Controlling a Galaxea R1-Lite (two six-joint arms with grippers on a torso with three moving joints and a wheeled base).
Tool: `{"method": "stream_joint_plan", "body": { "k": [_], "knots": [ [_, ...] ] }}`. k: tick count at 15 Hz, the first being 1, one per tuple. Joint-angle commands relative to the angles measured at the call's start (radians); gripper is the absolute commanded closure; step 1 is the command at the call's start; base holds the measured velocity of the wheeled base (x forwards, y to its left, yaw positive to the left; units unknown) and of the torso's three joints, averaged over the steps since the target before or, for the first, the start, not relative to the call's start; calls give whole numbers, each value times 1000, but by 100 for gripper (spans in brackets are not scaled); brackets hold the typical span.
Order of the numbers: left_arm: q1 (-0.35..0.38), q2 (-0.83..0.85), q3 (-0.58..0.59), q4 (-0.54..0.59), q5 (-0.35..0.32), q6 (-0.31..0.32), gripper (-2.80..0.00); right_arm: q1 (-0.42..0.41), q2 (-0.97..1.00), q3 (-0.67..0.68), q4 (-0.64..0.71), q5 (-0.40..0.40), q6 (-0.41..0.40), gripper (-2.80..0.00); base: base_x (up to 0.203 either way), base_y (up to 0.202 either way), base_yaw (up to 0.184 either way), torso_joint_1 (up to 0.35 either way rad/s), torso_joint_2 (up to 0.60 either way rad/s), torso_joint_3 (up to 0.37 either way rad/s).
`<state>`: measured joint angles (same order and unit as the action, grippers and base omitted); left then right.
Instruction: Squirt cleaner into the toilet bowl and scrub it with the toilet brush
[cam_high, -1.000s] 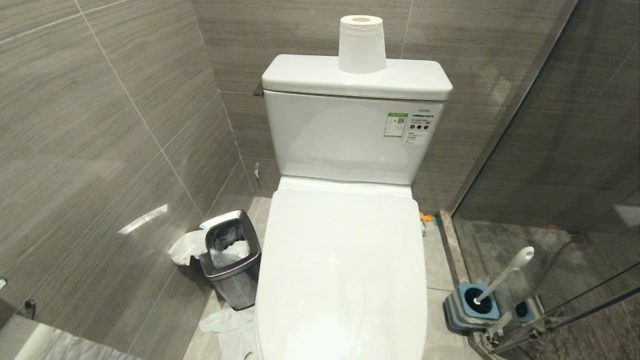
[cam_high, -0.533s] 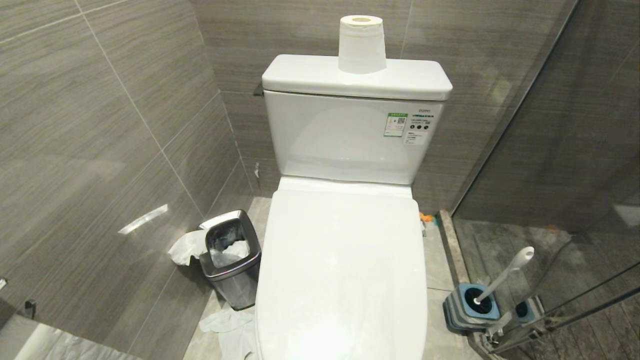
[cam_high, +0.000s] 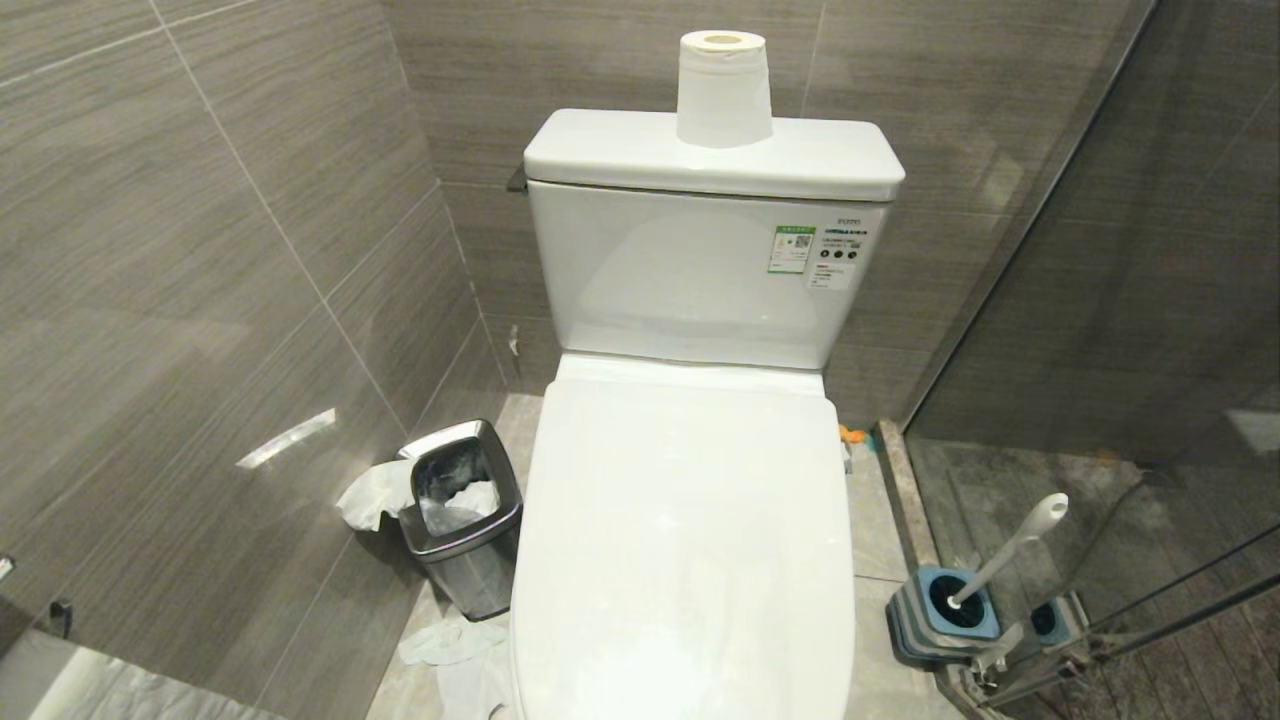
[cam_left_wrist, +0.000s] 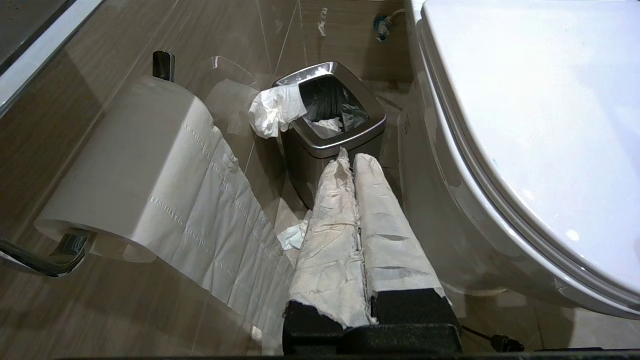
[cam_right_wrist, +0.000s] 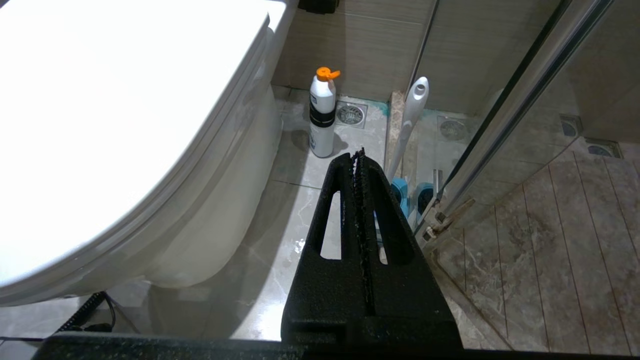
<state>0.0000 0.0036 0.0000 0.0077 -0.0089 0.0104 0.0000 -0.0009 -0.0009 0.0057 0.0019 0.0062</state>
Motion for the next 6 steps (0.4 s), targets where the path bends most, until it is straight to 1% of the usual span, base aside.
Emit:
{"method": "stream_joint_plan", "body": {
  "k": [1, 6],
  "knots": [
    [0, -1, 3, 0, 0, 0, 0, 0, 1, 1, 0, 0, 1, 0, 0, 0, 0, 0, 0, 0],
    [0, -1, 3, 0, 0, 0, 0, 0, 1, 1, 0, 0, 2, 0, 0, 0, 0, 0, 0, 0]
  ]
}}
